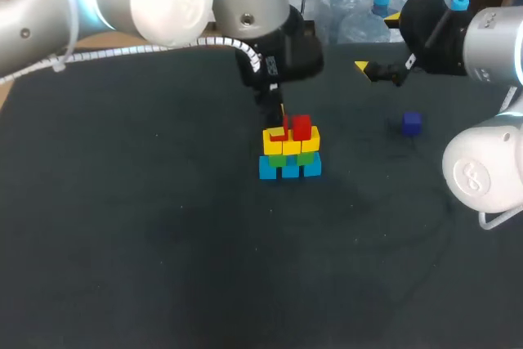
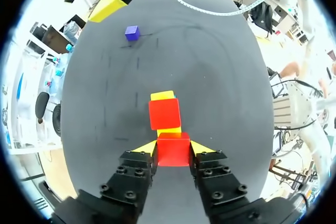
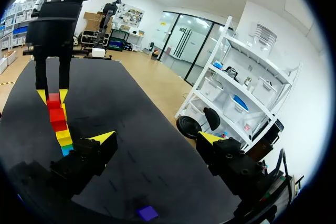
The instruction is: Place the blue cubes, place green cubes on the blue cubes, place the yellow cubes on the green cubes, then place the red cubes on the yellow cubes, and place purple cube on the red cubes.
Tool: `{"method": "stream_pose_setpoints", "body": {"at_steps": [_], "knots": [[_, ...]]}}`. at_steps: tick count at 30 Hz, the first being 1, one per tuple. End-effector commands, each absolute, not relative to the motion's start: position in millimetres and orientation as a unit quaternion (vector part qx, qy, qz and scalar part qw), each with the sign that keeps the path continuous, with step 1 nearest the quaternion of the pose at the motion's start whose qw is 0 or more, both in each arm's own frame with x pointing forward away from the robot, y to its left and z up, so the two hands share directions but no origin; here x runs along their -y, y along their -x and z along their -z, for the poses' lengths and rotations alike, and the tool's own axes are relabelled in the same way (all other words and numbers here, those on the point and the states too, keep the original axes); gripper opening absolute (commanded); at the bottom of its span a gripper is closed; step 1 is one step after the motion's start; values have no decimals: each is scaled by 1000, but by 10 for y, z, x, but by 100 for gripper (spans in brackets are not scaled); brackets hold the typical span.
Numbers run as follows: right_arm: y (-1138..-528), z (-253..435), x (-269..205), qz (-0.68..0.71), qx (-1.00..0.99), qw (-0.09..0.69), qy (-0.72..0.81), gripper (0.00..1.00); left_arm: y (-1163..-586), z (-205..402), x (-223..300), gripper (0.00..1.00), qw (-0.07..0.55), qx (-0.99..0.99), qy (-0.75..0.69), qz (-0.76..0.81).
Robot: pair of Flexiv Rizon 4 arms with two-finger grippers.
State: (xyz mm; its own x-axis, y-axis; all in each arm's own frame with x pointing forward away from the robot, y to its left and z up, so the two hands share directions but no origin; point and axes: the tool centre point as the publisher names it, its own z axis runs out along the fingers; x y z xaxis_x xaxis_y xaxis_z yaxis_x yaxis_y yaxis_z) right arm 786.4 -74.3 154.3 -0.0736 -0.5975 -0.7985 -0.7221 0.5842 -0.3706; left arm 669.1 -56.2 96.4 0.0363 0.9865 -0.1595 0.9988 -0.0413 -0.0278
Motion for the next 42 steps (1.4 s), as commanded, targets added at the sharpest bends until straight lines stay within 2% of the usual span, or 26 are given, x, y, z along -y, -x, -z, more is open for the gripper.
{"method": "stream_pose_setpoints", "body": {"at_steps": [1,42], "knots": [[-7856,-1544,735,-59,-731,509,451,100,-6736,-959,603,0,38,-689,-721,65],[-7856,-1544,735,-59,-731,509,451,100,-6722,-925,627,0,33,-686,-724,65]]}}
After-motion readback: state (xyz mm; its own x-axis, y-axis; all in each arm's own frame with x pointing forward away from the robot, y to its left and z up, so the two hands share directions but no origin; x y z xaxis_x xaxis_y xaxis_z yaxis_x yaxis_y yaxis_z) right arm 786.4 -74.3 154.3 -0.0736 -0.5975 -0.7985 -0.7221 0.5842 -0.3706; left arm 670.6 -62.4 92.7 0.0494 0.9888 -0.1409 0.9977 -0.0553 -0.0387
